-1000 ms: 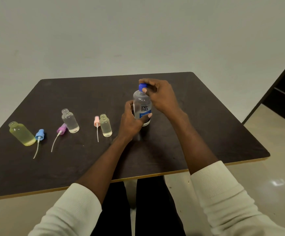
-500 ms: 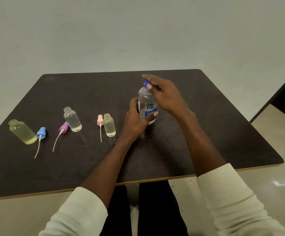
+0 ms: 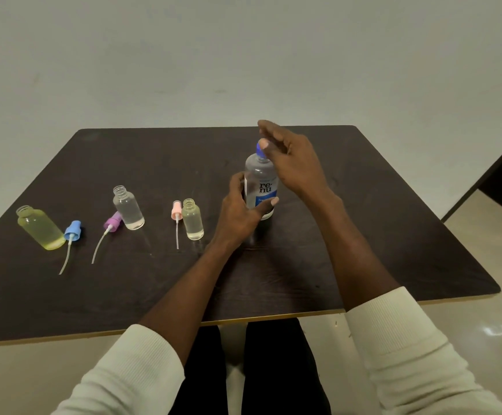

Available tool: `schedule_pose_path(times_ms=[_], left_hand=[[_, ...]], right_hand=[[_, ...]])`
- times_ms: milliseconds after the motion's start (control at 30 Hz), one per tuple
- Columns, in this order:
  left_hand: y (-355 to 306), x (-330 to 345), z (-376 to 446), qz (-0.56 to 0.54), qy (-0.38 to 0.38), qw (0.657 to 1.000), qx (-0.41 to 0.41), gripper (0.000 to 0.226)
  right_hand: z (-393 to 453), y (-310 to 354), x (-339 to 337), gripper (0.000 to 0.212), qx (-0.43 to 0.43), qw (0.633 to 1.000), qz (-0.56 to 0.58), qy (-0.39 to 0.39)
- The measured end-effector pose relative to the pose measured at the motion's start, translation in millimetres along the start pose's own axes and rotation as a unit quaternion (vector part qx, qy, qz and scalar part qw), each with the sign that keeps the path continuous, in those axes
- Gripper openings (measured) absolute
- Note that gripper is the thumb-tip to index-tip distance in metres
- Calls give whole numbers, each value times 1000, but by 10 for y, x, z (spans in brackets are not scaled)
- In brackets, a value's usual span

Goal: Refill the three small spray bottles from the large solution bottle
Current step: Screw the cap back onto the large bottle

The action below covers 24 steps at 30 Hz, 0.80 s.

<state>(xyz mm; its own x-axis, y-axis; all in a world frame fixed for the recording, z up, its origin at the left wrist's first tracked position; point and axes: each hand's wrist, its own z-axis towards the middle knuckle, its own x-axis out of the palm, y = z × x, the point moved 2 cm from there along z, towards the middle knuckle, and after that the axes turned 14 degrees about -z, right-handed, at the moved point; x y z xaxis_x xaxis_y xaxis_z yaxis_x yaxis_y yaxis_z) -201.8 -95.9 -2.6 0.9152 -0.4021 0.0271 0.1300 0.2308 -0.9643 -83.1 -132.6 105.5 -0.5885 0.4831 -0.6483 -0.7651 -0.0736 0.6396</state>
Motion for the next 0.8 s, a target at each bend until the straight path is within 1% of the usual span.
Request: schedule_pose_path(times_ms=[67, 167, 233, 300, 367, 467, 533, 567, 600, 700, 800], left_hand=[[5, -1, -1, -1, -1, 1000, 0, 74], [7, -1, -4, 1, -1, 1000, 2, 74], [13, -2, -3, 3, -2, 1000, 1, 74], [12, -2, -12, 2, -3, 1000, 3, 73], [9, -2, -17, -1, -4, 1000, 2, 72], [4, -1, -10, -2, -5, 1000, -1, 72], [3, -1, -8, 0, -4, 1000, -3, 74], [4, -2, -9, 1, -5, 1000, -3, 73], [3, -2, -9, 1, -5, 1000, -3, 73], [8, -5, -10, -1, -5, 1000, -2, 72], [20, -8, -9, 1, -6, 1000, 0, 73]], right_hand=[[-10, 1, 4, 30, -9, 1000, -27, -13], [-27, -8, 51, 23, 23, 997, 13, -67], [-21, -24, 90, 22, 32, 995, 19, -95], [-8, -18, 114, 24, 25, 995, -1, -100], [15, 18, 89, 30, 20, 997, -16, -75], [59, 58, -39, 31, 25, 999, 25, 13], [78, 48, -88, 30, 9, 998, -21, 64], [78, 39, -86, 28, 4, 997, -35, 67], [72, 32, -75, 25, 7, 998, -28, 52], [49, 23, -12, 19, 33, 999, 16, -27], [21, 20, 50, 20, 28, 997, 1, -76]])
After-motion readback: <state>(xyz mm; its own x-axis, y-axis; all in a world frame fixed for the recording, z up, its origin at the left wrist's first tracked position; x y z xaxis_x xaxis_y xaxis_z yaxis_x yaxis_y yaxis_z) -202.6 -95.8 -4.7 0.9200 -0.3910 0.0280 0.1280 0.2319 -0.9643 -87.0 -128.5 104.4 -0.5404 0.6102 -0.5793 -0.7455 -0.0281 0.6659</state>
